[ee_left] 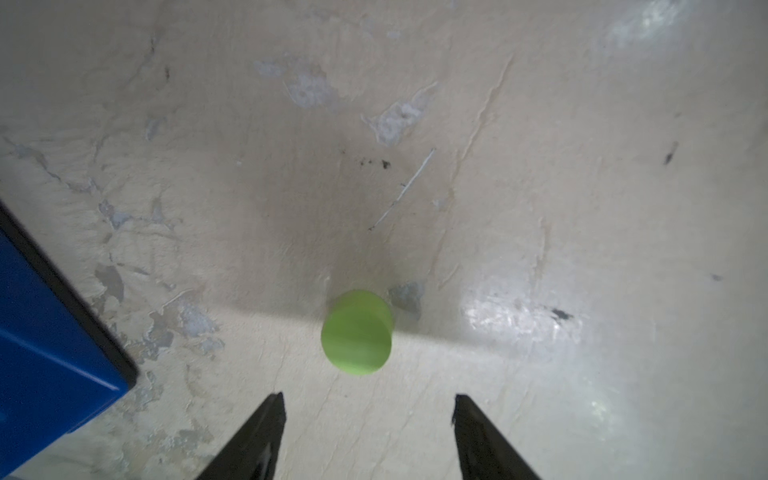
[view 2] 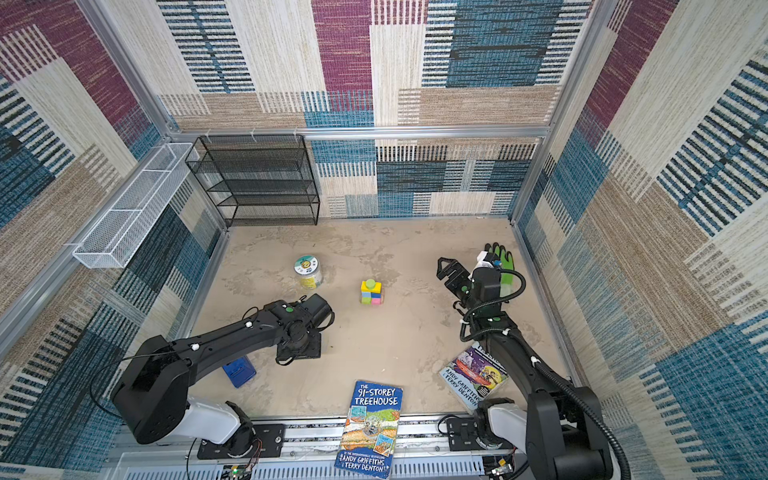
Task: Build the wood block tower
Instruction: 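Move the left gripper to another green cylinder near the blue tape dispenser, then lower the left gripper around the green cylinder and close on it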
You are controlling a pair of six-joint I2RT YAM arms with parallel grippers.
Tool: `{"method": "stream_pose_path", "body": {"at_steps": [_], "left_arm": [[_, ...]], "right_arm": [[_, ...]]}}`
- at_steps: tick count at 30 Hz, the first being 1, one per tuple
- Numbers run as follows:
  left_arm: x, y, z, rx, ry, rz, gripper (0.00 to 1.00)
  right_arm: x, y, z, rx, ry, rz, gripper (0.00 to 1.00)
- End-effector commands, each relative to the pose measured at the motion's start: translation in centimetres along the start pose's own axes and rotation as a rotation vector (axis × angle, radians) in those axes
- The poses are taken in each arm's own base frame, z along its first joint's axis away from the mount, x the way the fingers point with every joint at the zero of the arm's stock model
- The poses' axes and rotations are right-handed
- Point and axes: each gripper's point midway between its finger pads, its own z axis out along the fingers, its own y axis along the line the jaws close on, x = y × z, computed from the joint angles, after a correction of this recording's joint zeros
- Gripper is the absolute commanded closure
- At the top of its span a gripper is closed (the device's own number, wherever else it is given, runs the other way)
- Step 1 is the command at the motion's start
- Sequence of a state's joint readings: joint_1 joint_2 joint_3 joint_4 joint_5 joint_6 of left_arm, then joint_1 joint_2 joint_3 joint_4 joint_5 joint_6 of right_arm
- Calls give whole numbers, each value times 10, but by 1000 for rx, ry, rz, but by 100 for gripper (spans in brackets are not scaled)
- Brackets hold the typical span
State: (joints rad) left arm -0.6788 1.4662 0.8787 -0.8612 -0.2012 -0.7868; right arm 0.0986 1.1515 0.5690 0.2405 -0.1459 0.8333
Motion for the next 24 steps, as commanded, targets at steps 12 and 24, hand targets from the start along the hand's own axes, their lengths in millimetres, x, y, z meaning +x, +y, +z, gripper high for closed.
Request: {"method": "stream_pose_path", "body": {"at_steps": [12,24], "left_arm": [[-8,0,10,76,-37,-123,37],[-8,2,10,72,-38,-129,38]], "right_arm": [[-5,1,0,6,-21,-11,0],[-4,2,4,-1,-10,-14,0]]}}
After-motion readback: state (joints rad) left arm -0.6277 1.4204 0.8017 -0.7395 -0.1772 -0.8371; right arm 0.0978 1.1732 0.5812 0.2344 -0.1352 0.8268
